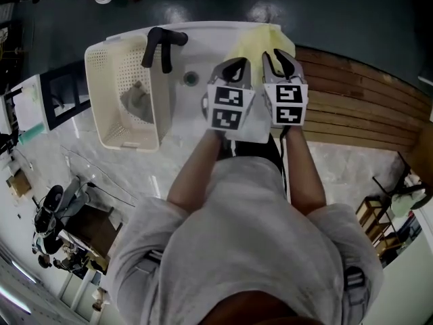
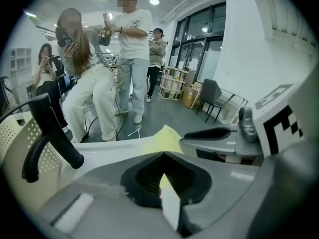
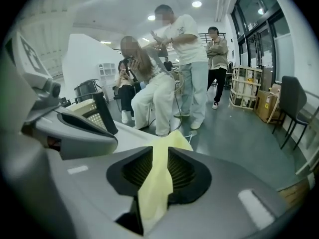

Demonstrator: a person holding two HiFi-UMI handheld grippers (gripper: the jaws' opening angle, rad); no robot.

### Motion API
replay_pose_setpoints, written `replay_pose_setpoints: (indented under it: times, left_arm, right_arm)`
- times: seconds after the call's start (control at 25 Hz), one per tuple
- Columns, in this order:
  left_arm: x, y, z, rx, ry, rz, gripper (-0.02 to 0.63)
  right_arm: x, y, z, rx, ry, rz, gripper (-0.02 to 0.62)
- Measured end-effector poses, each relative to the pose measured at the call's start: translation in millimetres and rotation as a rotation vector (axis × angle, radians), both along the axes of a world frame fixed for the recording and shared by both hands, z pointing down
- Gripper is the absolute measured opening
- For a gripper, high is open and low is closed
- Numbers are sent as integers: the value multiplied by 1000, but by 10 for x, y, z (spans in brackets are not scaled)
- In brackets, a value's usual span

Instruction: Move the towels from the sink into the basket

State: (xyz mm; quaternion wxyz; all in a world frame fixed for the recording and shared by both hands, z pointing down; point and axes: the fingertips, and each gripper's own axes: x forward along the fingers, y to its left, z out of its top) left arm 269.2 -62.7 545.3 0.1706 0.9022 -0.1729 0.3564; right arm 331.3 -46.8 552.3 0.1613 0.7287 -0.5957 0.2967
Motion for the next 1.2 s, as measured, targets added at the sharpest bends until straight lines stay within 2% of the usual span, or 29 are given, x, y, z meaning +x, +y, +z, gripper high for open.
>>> replay_pose_setpoints:
  times: [0.28,0.32,0.4,0.48,0.84,1.2]
  left_arm:
    - [-101,-25,76,-10,-17,-28,20]
    - [-121,-31,85,-10,-20,-33,20]
    - [-162,-42,95,-10,-25,-43,20]
    - [-195,-47,89,-9,-26,-54,20]
    - [-323,-122,-162,31,3,-99,20]
    - [-551,-219,-634,102,79,-154,20]
  right_arm:
    - [22,-22,322,-103,7,-16,100]
    - [27,-24,359,-115,9,-16,85]
    - [31,-24,389,-126,20,-18,11]
    - [13,-27,357,-118,33,-31,11]
    - [-209,-152,-219,38,59,-79,9]
    - [-522,-237,-930,182,119,-127,9]
